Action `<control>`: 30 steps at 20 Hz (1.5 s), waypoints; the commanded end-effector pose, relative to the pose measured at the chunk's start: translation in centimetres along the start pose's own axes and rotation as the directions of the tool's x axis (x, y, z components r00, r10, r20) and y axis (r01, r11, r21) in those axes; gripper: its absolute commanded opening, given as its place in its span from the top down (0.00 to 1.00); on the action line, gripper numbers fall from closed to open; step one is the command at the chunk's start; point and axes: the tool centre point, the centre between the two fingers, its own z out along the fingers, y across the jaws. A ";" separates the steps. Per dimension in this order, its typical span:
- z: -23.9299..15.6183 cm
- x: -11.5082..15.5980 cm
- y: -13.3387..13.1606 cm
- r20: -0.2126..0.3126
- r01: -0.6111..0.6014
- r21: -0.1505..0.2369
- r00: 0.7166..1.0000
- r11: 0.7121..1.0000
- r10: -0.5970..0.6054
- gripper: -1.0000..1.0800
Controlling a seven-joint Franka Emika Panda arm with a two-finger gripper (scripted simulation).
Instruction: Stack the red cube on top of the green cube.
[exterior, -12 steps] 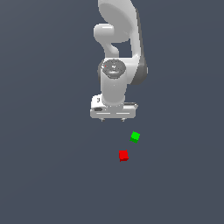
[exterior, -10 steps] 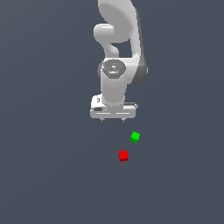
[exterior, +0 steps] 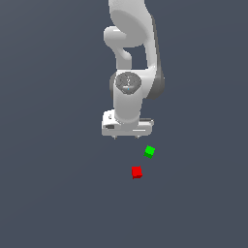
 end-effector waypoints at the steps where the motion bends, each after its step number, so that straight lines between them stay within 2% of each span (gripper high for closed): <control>1: 0.5 0.9 -0.3 -0.004 0.008 0.000 1.000 1.000 -0.008 0.04; 17: 4.7 9.4 -3.4 -0.039 0.081 -0.001 0.996 0.997 -0.081 0.04; 23: 5.4 11.1 -4.1 -0.046 0.096 -0.002 0.994 0.995 -0.096 0.04; 30: 5.8 12.0 -4.5 -0.050 0.104 -0.002 0.993 0.995 -0.104 0.04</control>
